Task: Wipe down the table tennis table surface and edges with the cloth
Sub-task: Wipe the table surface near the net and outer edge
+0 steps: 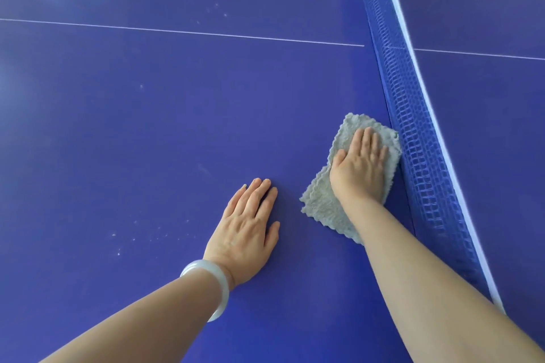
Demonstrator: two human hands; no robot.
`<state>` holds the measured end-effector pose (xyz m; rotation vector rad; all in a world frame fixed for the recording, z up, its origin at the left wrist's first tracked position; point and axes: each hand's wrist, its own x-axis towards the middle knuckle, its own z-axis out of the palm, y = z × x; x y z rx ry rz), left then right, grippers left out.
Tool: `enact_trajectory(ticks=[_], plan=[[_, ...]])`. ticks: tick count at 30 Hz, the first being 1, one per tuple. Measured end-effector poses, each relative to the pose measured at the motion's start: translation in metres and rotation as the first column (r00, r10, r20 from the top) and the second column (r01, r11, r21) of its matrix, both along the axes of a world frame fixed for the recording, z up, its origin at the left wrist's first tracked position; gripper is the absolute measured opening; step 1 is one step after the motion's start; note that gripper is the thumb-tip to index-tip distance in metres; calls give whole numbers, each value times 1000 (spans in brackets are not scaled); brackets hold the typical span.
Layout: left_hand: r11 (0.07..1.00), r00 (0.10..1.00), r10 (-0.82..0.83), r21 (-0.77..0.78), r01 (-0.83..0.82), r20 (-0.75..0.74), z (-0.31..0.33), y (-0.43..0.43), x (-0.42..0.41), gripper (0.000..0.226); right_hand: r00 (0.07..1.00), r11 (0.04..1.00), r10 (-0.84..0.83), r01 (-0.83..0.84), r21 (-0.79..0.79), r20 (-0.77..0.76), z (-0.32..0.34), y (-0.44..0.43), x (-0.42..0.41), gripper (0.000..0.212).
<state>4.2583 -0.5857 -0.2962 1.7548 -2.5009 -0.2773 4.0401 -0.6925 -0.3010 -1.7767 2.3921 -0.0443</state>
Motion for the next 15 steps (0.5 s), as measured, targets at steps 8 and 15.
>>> enact_trajectory(ticks=[8, 15], plan=[[1000, 1000, -5, 12, 5, 2, 6, 2, -2, 59, 875, 873, 484, -484, -57, -9, -9, 107, 4, 60], [999, 999, -43, 22, 43, -6, 7, 2, 0, 57, 996, 999, 51, -52, -15, -71, -5, 14, -2, 64]])
